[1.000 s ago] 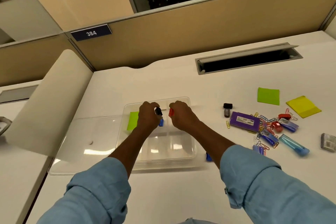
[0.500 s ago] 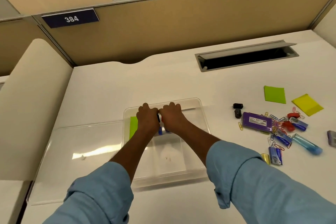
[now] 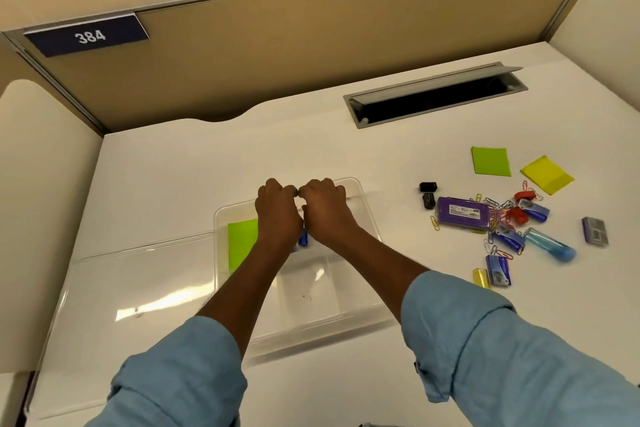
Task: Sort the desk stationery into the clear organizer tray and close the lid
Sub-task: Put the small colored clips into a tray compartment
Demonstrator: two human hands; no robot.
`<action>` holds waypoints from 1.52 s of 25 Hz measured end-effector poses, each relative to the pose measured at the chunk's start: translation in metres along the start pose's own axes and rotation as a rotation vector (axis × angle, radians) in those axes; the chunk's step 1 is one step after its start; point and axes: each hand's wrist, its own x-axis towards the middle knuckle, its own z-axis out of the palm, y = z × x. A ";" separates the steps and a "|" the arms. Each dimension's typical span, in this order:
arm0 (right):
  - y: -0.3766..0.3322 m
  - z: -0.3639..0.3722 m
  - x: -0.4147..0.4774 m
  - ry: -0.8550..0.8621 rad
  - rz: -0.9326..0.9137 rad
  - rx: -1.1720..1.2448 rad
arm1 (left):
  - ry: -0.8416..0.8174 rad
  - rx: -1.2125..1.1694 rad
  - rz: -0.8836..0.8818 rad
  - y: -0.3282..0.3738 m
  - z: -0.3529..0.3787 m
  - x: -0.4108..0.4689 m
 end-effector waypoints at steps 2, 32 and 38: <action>0.019 -0.013 -0.009 0.076 0.012 0.026 | 0.001 -0.037 0.058 0.023 0.000 0.004; 0.287 -0.078 -0.031 -0.304 -0.106 0.045 | -0.415 -0.358 0.065 0.238 0.128 0.004; 0.288 -0.071 -0.029 -0.267 -0.066 0.090 | -0.371 -0.083 0.178 0.231 0.129 0.006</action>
